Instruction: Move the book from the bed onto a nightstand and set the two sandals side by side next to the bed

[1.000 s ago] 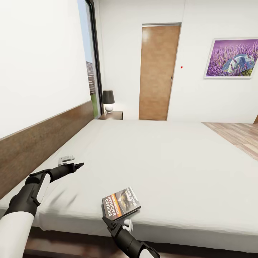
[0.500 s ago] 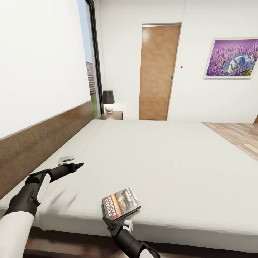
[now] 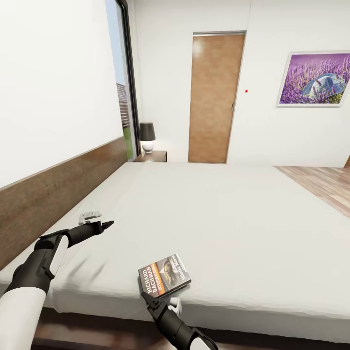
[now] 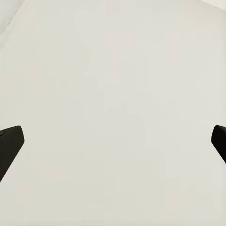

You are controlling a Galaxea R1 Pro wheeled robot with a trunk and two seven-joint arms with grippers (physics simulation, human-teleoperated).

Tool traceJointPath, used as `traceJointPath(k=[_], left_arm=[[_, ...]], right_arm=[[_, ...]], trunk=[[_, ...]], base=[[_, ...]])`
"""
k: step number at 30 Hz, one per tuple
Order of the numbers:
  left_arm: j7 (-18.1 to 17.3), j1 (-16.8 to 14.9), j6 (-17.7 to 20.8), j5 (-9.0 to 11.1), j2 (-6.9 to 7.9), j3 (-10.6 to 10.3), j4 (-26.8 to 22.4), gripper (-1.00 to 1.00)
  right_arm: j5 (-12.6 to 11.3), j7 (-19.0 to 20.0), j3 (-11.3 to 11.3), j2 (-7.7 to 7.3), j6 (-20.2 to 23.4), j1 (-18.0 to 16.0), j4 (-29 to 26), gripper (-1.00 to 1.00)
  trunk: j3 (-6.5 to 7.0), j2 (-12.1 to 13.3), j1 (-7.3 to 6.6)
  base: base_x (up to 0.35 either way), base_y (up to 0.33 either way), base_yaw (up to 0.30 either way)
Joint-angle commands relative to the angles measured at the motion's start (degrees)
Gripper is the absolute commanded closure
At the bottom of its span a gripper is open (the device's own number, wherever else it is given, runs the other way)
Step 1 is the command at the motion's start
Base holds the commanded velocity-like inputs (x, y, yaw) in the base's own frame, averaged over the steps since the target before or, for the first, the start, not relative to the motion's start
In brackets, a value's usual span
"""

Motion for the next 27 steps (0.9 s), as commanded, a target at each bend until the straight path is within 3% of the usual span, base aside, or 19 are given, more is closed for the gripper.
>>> traceJointPath(k=[1,14,27], left_arm=[[-0.09,-0.03,0.45,0.34,0.0,0.11,-0.04,-1.0],[-0.09,0.0,0.49,0.34,0.0,0.12,-0.03,-1.0],[-0.09,0.02,0.49,0.29,0.0,0.12,-0.05,-1.0]], right_arm=[[-0.71,0.17,0.08,0.0,0.36,-0.06,0.07,-1.0],[-2.27,0.23,-0.15,0.0,-1.85,-0.06,0.35,-1.0],[-2.41,0.46,-2.49,0.0,-2.44,-0.06,0.51,-1.0]], trunk=[[-0.06,-0.02,-0.01],[-0.06,-0.02,-0.01],[-0.06,-0.02,-0.01]], base=[[0.0,0.0,0.0],[0.0,0.0,0.0],[0.0,0.0,0.0]])
